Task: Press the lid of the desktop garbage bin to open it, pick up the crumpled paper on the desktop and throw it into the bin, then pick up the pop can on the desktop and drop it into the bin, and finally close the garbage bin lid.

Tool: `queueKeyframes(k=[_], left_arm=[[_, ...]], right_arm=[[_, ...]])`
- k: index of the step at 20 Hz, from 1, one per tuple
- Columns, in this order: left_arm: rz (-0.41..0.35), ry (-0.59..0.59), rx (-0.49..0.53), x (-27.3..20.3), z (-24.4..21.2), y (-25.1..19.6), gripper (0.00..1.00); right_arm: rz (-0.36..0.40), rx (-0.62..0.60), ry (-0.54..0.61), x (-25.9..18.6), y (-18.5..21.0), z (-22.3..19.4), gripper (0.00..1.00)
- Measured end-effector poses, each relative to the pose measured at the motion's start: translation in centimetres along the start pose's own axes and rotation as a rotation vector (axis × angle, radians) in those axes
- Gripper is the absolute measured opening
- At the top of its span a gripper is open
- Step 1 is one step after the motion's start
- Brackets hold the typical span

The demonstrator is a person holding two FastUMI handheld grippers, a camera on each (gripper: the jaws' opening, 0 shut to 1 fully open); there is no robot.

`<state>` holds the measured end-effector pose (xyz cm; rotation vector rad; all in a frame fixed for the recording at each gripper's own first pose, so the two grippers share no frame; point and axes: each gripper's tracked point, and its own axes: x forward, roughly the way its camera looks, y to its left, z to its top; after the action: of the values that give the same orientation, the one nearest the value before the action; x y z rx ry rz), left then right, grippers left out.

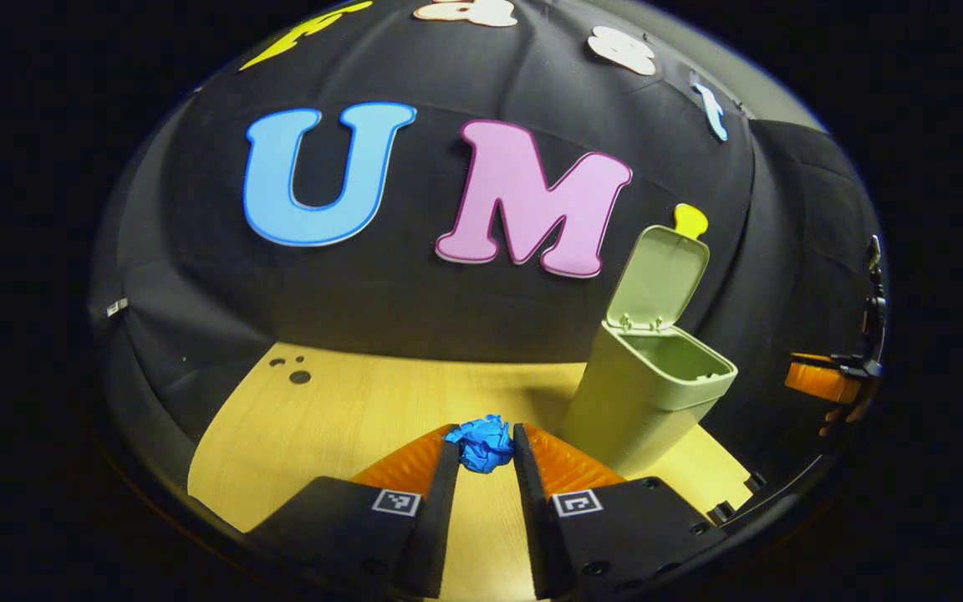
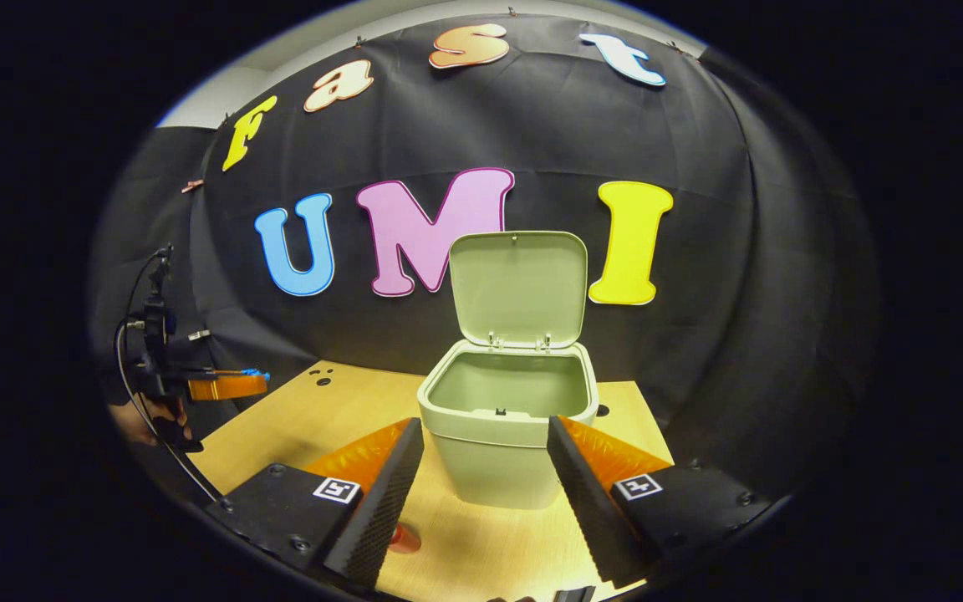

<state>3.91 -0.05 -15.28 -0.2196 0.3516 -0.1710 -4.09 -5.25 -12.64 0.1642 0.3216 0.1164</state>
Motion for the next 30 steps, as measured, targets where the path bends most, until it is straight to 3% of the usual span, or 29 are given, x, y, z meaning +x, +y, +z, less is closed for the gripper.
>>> queueKeyframes(k=[9,11,12,16,24,25,30], left_arm=[[-0.209,-0.090,0.094,4.8,6.3,-10.3,0.43],[-0.262,-0.094,0.118,5.9,6.9,-13.0,0.39],[-0.288,-0.094,0.129,6.5,7.0,-14.3,0.43],[-0.372,-0.073,0.158,9.2,6.8,-18.4,0.43],[-0.465,-0.025,0.232,13.3,5.2,-23.8,0.39],[-0.472,-0.014,0.238,13.7,5.0,-24.2,0.43],[-0.469,0.030,0.262,16.0,3.5,-25.1,0.43]], right_arm=[[-0.065,0.011,0.011,-2.5,-1.9,-1.5,0.96],[-0.086,0.021,0.016,-3.2,-2.5,-1.8,0.96],[-0.099,0.025,0.015,-3.6,-2.8,-1.9,0.96],[-0.146,0.045,0.021,-5.4,-3.9,-2.5,0.96],[-0.250,0.100,0.017,-8.9,-6.3,-3.7,0.97],[-0.261,0.106,0.018,-9.2,-6.5,-3.8,0.97],[-0.293,0.128,0.025,-9.9,-7.3,-4.4,0.98]])
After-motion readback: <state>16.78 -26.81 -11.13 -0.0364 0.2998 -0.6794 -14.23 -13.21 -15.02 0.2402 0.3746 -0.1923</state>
